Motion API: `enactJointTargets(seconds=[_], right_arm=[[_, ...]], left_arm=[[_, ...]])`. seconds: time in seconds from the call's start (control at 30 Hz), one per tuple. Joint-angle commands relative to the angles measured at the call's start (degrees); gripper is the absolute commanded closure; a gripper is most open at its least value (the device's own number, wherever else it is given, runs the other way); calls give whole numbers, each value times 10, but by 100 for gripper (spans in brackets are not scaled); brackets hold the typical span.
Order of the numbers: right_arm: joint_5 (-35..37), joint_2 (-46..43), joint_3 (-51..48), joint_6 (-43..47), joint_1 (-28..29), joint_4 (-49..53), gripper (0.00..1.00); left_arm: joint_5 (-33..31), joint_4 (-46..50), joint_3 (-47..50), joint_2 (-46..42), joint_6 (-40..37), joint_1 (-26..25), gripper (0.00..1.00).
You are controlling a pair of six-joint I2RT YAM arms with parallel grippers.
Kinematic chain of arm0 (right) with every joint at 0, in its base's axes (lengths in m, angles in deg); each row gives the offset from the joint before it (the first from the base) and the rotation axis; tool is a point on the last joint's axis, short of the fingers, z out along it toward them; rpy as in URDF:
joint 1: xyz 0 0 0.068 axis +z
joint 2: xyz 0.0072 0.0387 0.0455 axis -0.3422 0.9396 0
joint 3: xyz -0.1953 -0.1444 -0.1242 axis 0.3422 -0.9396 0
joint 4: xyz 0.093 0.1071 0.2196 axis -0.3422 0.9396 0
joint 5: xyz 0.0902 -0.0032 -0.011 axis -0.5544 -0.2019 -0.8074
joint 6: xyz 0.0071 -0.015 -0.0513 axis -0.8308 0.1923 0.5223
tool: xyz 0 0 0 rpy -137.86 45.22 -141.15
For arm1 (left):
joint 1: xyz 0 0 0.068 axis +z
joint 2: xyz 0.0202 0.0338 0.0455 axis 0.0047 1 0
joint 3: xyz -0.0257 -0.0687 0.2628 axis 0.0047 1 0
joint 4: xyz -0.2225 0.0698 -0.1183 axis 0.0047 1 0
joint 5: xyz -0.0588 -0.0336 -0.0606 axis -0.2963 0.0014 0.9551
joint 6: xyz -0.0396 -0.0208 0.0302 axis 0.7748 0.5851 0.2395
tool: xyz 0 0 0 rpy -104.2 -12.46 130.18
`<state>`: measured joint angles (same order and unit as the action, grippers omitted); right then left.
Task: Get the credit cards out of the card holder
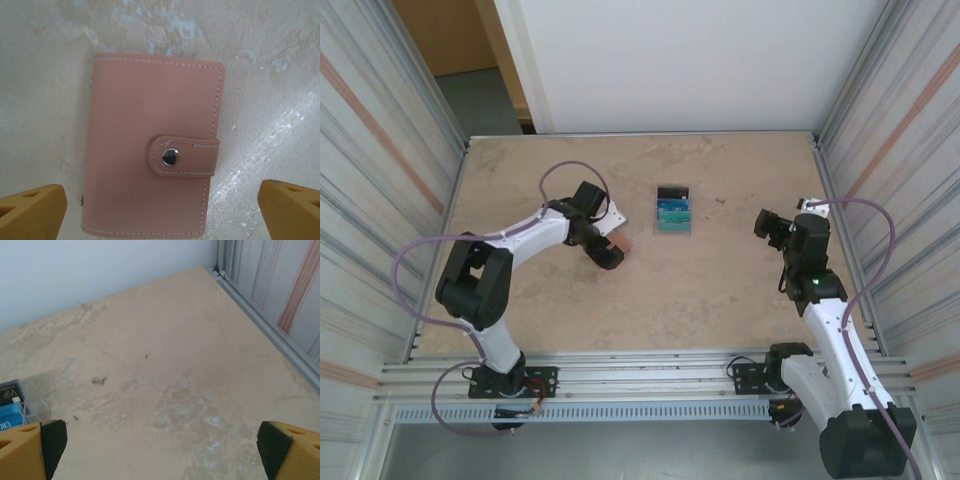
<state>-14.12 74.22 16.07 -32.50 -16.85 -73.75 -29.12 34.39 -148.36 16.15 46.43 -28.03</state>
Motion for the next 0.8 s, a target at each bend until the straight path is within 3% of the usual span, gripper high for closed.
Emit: enactJointTargets(seconds=[0.0,0.6,0.77], right_arm=[[27,-12,12,-12,10,16,1],[51,-30,9,-2,30,26,1],[54,-39,9,0,30,30,1]], left_arm=[[-21,47,-20,16,-19,-4,1],[-65,71,-73,94,-31,-7,1],[-65,78,-72,94,-33,-7,9]])
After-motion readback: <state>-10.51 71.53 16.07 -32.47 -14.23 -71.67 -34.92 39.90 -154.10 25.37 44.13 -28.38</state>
